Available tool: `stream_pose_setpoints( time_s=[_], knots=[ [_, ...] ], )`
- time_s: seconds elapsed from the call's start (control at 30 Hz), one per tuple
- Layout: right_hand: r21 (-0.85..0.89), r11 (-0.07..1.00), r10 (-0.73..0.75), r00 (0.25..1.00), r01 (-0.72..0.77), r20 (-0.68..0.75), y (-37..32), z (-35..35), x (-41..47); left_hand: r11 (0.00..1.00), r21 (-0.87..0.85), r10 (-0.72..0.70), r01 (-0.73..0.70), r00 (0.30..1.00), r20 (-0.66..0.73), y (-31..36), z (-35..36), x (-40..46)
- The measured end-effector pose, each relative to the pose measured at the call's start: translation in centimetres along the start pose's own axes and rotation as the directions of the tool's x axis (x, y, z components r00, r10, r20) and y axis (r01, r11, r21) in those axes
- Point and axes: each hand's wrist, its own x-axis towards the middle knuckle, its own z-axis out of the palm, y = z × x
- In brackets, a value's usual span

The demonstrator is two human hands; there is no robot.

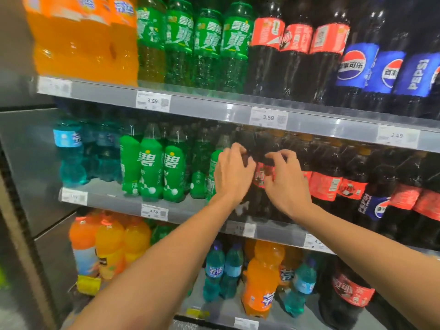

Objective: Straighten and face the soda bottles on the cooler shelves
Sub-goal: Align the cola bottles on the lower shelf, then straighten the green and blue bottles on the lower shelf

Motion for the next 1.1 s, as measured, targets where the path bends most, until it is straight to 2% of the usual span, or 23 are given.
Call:
stream_pose_setpoints(
  time_s=[0.03,0.1,0.2,0.3,0.37,0.43,0.5,0.57,0.67,0.73,0.87,0.97,1.03,1.1],
  knots=[
    [0.027,0.999,-0.020,1.000,0.021,-0.010,-1.0,0.6,0.1,0.999,0.047,0.021,-0.017,0.996,-0.087,-0.8,-1.0,0.1],
    [0.108,0.994,-0.025,1.000,0.024,0.009,-2.9,1.6,0.6,0.996,0.076,-0.031,0.047,0.981,-0.192,-2.4,-2.6,0.5],
    [0.199,0.972,0.101,0.988,-0.123,0.119,-6.2,3.4,1.9,0.971,0.016,-0.233,0.239,0.957,-0.171,-4.9,-4.8,1.2],
    [0.156,0.928,0.299,0.924,-0.340,0.237,-8.3,5.0,3.8,0.932,0.090,-0.337,0.350,0.932,-0.135,-7.6,-6.4,1.4],
    [0.125,0.889,0.388,0.870,-0.440,0.304,-9.0,6.0,4.5,0.920,0.116,-0.351,0.375,0.917,-0.187,-9.1,-7.6,1.8],
    [0.087,0.879,0.418,0.845,-0.468,0.333,-9.2,6.8,4.6,0.913,0.125,-0.341,0.388,0.896,-0.285,-10.6,-9.4,2.9],
    [0.041,0.895,0.410,0.856,-0.444,0.314,-9.2,7.5,4.2,0.902,0.114,-0.358,0.416,0.869,-0.343,-12.5,-11.4,4.1],
    [0.020,0.916,0.382,0.885,-0.401,0.267,-8.9,7.9,3.8,0.913,0.151,-0.323,0.380,0.896,-0.305,-14.3,-12.3,4.6],
    [0.055,0.931,0.340,0.911,-0.361,0.235,-8.7,7.8,3.8,0.954,0.222,-0.158,0.203,0.966,-0.207,-15.3,-11.1,3.9],
    [0.062,0.933,0.334,0.915,-0.356,0.228,-8.8,7.6,3.9,0.966,0.170,-0.158,0.196,0.964,-0.214,-14.6,-10.0,3.6],
    [0.069,0.946,0.292,0.926,-0.316,0.241,-8.8,7.9,3.9,0.933,0.322,-0.061,0.160,0.953,-0.298,-13.1,-9.5,4.5],
    [0.099,0.940,0.290,0.917,-0.327,0.274,-8.4,8.2,4.3,0.927,0.364,-0.009,0.089,0.976,-0.216,-12.7,-9.7,5.0],
    [0.142,0.932,0.282,0.912,-0.334,0.297,-8.4,8.4,4.4,0.934,0.354,-0.001,0.050,0.991,-0.137,-12.4,-9.7,5.0],
    [0.203,0.918,0.275,0.916,-0.341,0.292,-8.6,8.6,4.5,0.961,0.259,-0.073,0.095,0.993,-0.094,-11.8,-9.5,5.0]
  ],
)
